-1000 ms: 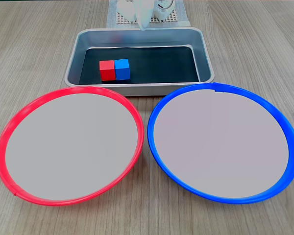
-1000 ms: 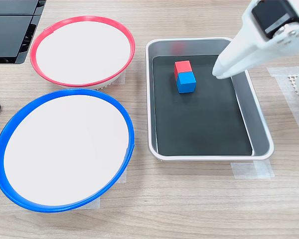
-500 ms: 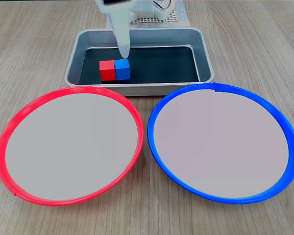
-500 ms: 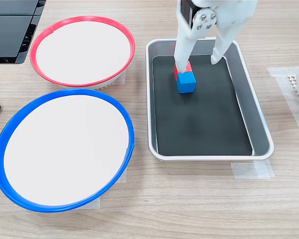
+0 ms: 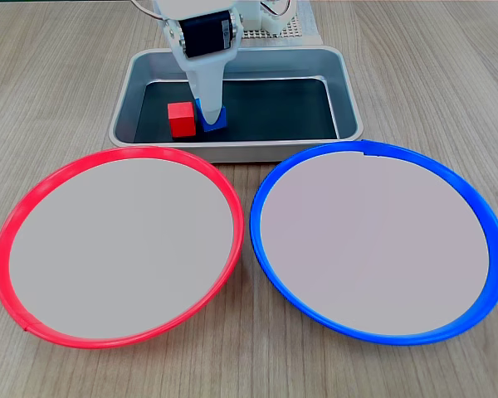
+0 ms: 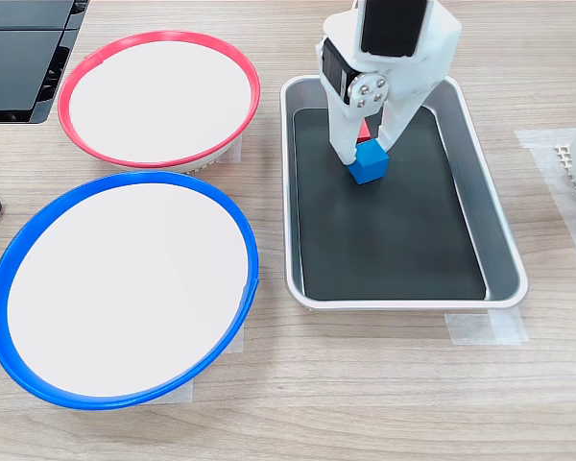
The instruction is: Move two blocks tray to matching dishes
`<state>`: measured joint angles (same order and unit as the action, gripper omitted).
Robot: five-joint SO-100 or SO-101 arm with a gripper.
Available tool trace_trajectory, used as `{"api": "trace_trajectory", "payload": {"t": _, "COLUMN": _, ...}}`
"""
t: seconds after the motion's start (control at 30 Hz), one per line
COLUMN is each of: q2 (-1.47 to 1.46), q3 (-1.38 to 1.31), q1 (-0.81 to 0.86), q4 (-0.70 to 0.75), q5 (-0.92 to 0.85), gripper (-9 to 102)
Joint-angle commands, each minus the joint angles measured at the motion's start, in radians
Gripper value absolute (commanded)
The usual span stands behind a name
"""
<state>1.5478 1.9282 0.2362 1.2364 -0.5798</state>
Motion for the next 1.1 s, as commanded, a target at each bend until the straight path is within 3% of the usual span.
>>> {"api": "trace_trajectory", "payload": {"t": 0.0, "q2": 0.015, "q3": 0.003, "q1": -0.014, "q4": -0.005, "q5": -0.003, "gripper": 0}}
{"api": "trace_trajectory", "payload": {"t": 0.13, "q2": 0.044, "q3": -0.114, "q1": -0.080, "q4": 0.143, "q5": 0.055, "gripper": 0}}
{"api": "trace_trajectory", "payload": {"t": 0.17, "q2": 0.055, "q3": -0.221, "q1": -0.135, "q4": 0.229, "q5": 0.107, "gripper": 0}}
{"api": "trace_trajectory", "payload": {"t": 0.27, "q2": 0.040, "q3": -0.471, "q1": -0.242, "q4": 0.304, "q5": 0.209, "gripper": 0}}
{"api": "trace_trajectory", "payload": {"t": 0.33, "q2": -0.012, "q3": -0.635, "q1": -0.302, "q4": 0.264, "q5": 0.270, "gripper": 0}}
{"api": "trace_trajectory", "payload": {"t": 0.4, "q2": -0.080, "q3": -0.727, "q1": -0.359, "q4": 0.132, "q5": 0.299, "gripper": 0}}
{"api": "trace_trajectory", "payload": {"t": 0.47, "q2": -0.167, "q3": -0.723, "q1": -0.408, "q4": -0.058, "q5": 0.281, "gripper": 0}}
{"api": "trace_trajectory", "payload": {"t": 0.53, "q2": -0.227, "q3": -0.695, "q1": -0.422, "q4": -0.135, "q5": 0.233, "gripper": 0}}
{"api": "trace_trajectory", "payload": {"t": 0.77, "q2": -0.353, "q3": -0.669, "q1": -0.393, "q4": -0.178, "q5": 0.098, "gripper": 26}}
{"api": "trace_trajectory", "payload": {"t": 0.87, "q2": -0.345, "q3": -0.664, "q1": -0.382, "q4": -0.163, "q5": 0.075, "gripper": 27}}
{"api": "trace_trajectory", "payload": {"t": 0.97, "q2": -0.284, "q3": -0.669, "q1": -0.365, "q4": -0.066, "q5": 0.058, "gripper": 0}}
{"api": "trace_trajectory", "payload": {"t": 1.07, "q2": -0.130, "q3": -0.640, "q1": -0.296, "q4": 0.176, "q5": 0.060, "gripper": 0}}
